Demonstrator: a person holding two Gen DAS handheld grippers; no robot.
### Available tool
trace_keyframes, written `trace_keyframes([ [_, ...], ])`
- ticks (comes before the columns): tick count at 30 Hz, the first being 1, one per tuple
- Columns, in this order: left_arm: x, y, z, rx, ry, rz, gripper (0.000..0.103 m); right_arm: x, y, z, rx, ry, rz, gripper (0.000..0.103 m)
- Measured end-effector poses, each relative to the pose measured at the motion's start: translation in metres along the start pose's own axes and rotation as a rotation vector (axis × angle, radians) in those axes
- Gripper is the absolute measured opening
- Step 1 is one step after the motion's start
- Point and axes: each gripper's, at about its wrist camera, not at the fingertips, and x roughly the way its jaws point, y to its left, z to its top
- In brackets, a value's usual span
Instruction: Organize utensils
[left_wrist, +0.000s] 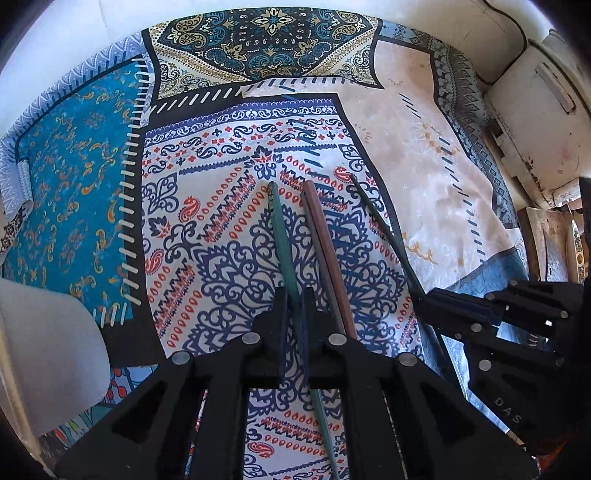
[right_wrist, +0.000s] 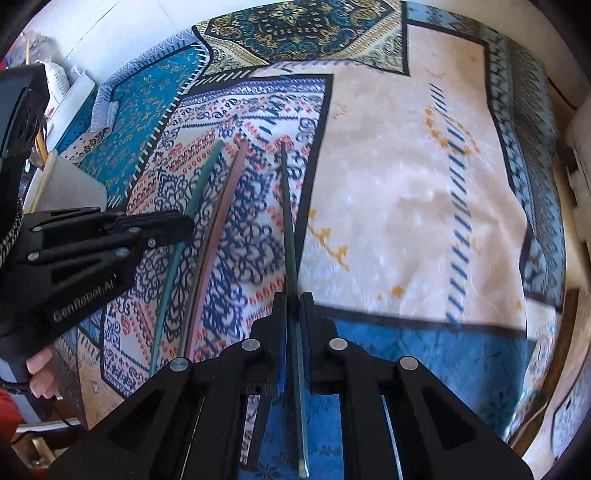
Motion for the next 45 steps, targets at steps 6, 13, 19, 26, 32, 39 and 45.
trace_keyframes([
  [6, 0.005, -0.001, 0.007, 0.021, 0.001, -0.054, 0.005, 0.005, 0.003, 0.014, -0.011, 0.001, 0.019, 0.005],
  [13, 0.003, 0.005, 0.007, -0.032, 0.035, -0.085, 0.003, 0.003, -0.007, 0.014, 0.049, 0.007, 0.05, 0.005],
  [19, -0.018, 0.0, -0.012, 0.004, -0.009, -0.061, 0.003, -0.021, -0.004, 0.002, 0.059, -0.058, 0.042, 0.005],
  [26, -0.063, -0.002, -0.033, -0.011, -0.117, -0.073, 0.003, -0.067, -0.008, -0.013, 0.082, -0.167, 0.05, 0.005],
  [32, -0.105, -0.003, -0.048, -0.027, -0.229, -0.062, 0.003, -0.099, 0.012, -0.016, 0.069, -0.257, 0.039, 0.005],
  [39, -0.153, -0.005, -0.07, -0.016, -0.344, -0.031, 0.001, -0.125, 0.035, -0.018, 0.035, -0.332, 0.04, 0.005],
  [45, -0.185, -0.003, -0.079, -0.018, -0.418, -0.028, 0.0, -0.144, 0.048, -0.018, 0.01, -0.387, 0.048, 0.005],
])
